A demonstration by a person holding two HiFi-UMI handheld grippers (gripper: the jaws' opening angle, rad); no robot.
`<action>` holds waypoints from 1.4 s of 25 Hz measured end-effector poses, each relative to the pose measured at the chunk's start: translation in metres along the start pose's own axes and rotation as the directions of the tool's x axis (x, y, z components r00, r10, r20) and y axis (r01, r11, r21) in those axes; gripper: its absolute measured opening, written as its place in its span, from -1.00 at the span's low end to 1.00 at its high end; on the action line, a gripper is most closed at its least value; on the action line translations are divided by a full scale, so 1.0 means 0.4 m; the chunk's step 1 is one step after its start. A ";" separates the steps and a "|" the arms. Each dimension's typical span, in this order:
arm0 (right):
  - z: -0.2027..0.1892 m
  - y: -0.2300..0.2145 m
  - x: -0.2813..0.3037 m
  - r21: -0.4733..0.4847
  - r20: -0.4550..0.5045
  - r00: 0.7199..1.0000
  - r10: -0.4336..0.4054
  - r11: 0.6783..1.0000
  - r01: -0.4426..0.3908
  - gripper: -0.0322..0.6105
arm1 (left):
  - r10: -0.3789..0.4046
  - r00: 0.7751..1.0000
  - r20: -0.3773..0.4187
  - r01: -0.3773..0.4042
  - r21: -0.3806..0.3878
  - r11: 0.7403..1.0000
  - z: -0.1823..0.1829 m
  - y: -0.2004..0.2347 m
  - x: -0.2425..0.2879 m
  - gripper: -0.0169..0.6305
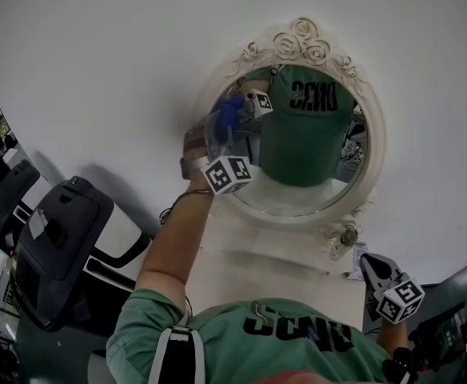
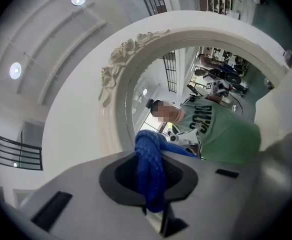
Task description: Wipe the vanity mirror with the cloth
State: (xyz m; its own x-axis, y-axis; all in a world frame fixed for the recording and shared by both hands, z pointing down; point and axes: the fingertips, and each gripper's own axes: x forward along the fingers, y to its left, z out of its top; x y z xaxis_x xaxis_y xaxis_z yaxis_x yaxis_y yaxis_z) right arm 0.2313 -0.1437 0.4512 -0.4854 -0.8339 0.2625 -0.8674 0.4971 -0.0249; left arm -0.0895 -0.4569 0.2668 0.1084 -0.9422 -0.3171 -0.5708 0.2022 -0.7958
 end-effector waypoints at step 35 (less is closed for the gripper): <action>-0.030 -0.046 -0.050 0.033 0.026 0.999 -0.033 0.999 0.032 -0.87 | -0.096 0.962 0.254 0.096 0.011 0.995 0.324 -0.125 -0.094 -0.79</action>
State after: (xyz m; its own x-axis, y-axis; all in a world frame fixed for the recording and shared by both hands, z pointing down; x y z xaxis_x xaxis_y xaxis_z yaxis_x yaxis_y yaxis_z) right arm 0.2583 -0.1333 0.4580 -0.4591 -0.8558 0.2383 -0.8857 0.4617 -0.0482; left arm 0.0407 -0.3968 0.2517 0.3658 -0.8582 -0.3602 -0.5484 0.1139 -0.8284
